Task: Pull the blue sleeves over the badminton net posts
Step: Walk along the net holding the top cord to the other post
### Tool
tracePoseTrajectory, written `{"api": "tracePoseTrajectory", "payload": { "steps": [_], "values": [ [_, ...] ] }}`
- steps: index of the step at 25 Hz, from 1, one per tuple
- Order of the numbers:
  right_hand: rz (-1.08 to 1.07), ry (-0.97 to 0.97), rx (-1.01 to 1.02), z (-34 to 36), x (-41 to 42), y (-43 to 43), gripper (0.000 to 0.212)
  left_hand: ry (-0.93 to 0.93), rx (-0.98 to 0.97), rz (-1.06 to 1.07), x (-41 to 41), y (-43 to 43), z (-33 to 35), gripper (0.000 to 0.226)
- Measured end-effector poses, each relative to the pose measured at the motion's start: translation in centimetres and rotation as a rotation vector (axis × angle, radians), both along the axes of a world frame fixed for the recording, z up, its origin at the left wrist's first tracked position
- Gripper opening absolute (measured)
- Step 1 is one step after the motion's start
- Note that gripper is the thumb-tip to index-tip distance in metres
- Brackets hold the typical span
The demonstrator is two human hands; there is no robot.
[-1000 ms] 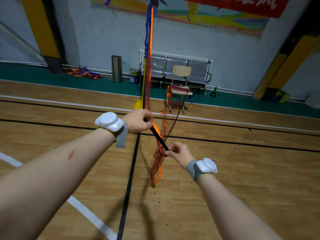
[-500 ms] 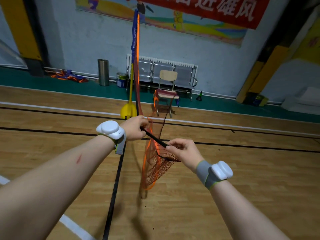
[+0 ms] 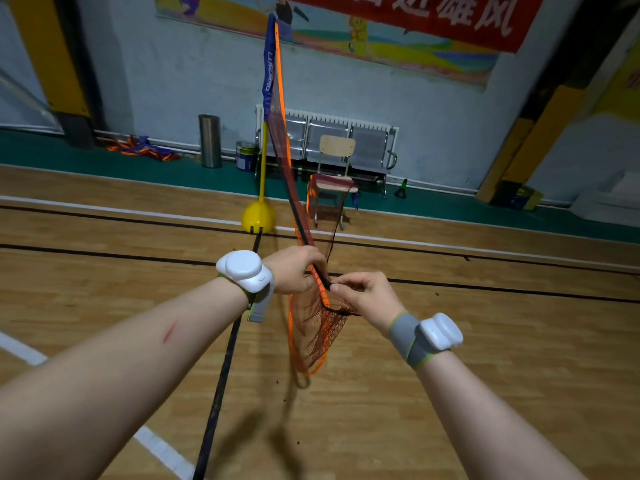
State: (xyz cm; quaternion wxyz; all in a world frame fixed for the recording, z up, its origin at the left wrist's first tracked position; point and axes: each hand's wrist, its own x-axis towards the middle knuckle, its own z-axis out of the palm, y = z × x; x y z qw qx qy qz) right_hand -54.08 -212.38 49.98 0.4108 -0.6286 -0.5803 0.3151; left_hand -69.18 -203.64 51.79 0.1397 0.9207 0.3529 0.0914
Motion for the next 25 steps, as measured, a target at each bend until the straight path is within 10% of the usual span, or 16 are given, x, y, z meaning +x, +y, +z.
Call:
{"api": "tracePoseTrajectory", "payload": {
  "steps": [25],
  "values": [
    [-0.079, 0.056, 0.017, -1.8, -6.3, -3.1, 0.019, -0.063, 0.036, 0.149, -11.9, -0.4, 3.4, 0.016]
  ]
}}
